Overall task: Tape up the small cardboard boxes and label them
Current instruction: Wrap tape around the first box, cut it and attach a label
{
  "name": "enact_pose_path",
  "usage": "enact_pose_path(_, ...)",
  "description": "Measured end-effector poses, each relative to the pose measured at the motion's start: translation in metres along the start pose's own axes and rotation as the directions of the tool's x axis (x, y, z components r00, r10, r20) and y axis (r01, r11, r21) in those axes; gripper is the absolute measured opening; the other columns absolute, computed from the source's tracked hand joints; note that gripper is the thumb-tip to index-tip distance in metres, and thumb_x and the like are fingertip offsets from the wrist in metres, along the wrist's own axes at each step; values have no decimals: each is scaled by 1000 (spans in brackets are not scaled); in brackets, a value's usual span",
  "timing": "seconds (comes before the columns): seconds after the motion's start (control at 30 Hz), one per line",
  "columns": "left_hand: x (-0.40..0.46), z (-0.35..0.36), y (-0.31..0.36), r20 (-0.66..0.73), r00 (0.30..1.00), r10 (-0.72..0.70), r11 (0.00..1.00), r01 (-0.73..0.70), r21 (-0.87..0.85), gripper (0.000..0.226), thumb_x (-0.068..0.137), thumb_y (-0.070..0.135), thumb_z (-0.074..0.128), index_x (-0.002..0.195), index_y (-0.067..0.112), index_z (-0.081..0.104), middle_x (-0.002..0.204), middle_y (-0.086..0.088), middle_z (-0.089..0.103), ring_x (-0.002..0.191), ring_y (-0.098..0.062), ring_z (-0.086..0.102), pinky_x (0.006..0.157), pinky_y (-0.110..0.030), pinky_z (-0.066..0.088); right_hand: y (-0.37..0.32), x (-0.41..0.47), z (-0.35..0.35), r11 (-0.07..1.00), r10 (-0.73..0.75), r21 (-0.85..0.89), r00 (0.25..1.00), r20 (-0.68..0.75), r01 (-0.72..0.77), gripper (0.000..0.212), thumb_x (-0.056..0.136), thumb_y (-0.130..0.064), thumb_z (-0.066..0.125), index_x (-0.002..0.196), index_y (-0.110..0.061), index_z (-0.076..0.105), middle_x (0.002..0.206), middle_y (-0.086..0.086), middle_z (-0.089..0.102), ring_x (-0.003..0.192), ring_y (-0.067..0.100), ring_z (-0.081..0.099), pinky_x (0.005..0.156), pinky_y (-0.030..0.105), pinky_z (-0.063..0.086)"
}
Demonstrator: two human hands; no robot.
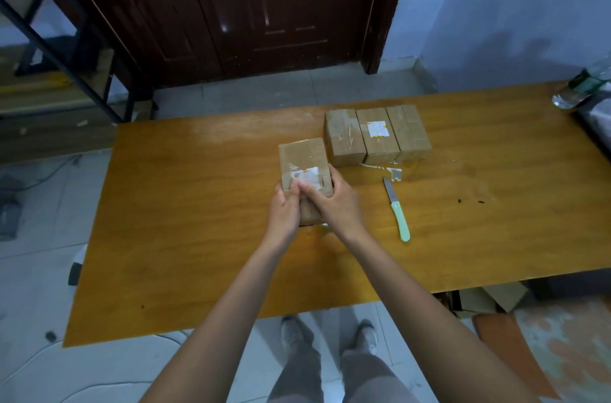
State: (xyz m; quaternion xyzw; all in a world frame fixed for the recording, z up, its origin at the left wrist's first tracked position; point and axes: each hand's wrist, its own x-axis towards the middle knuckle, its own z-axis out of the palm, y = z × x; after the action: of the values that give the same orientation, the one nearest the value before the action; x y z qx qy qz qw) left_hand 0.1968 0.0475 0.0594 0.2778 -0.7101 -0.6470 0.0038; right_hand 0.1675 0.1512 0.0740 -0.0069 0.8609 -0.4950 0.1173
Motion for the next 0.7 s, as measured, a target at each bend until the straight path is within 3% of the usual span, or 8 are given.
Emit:
enact_pose_path(0.07, 0, -2, -2, -21, 997, 68, 995, -67, 69, 37, 105, 35, 35, 128, 11, 52, 105, 9, 56, 84, 6, 53, 62, 2, 38, 3, 2, 1, 998, -35, -55, 999, -4, 35, 70, 86, -58, 56, 140, -15, 45, 127, 5, 63, 115, 19, 60, 93, 41, 49)
enact_pose_path(0.13, -1, -4, -4, -30, 991, 131, 987, -128, 102, 40, 106, 32, 31, 125, 8, 56, 108, 4, 60, 88, -3, 58, 65, 1, 38, 5, 1, 4, 992, -68, -106, 997, -29, 65, 64, 92, -54, 49, 140, -12, 45, 125, 8, 64, 113, 22, 61, 92, 41, 49)
enact_pose_path(0.17, -1, -4, -4, -29, 989, 147, 983, -143, 112, 41, 107, 32, 29, 124, 8, 57, 107, 3, 62, 91, -4, 59, 67, -2, 40, 6, -1, 6, 991, -77, -115, 996, -53, 70, 61, 95, -52, 45, 139, -10, 47, 120, 9, 66, 109, 23, 63, 89, 42, 50)
enact_pose_path(0.3, -3, -2, -7, -32, 994, 109, 987, -104, 125, 36, 107, 34, 25, 117, 18, 55, 97, 14, 60, 82, 14, 57, 65, -1, 40, 11, -6, 7, 995, -66, -77, 993, -93, 59, 47, 103, -42, 29, 121, -11, 59, 91, 5, 70, 82, 20, 66, 73, 44, 53)
enact_pose_path(0.4, 4, -5, -6, -8, 990, -137, 990, 137, -17, 32, 101, 39, 38, 118, 13, 47, 105, 0, 59, 88, -10, 58, 73, -30, 50, 13, -6, 5, 997, -20, -80, 999, -43, 17, 48, 104, -40, 24, 105, -11, 62, 92, 8, 68, 84, 25, 65, 73, 45, 52)
enact_pose_path(0.47, 7, -6, -4, -19, 975, -223, 974, 222, -38, 40, 94, 47, 49, 114, 13, 44, 102, -2, 58, 88, -17, 59, 71, -36, 51, 12, -6, 5, 997, 37, -69, 999, 14, -36, 49, 101, -46, 29, 107, -13, 64, 98, 9, 69, 92, 26, 63, 80, 46, 51)
enact_pose_path(0.6, 3, -1, -4, -111, 992, -59, 986, 76, 151, 41, 94, 54, 50, 108, 16, 45, 99, 0, 62, 83, -15, 61, 62, -31, 47, 2, -3, 7, 981, 193, 33, 981, 11, -193, 65, 72, -75, 57, 107, -20, 56, 100, -1, 68, 95, 20, 64, 83, 44, 54)
enact_pose_path(0.7, 0, 2, -8, -117, 993, 22, 988, -4, 154, 33, 98, 49, 46, 110, 19, 48, 97, 6, 62, 81, -9, 61, 55, -18, 46, 3, 1, 8, 986, 164, -11, 985, -52, -165, 64, 74, -71, 61, 108, -17, 51, 100, 2, 68, 92, 22, 66, 80, 45, 54)
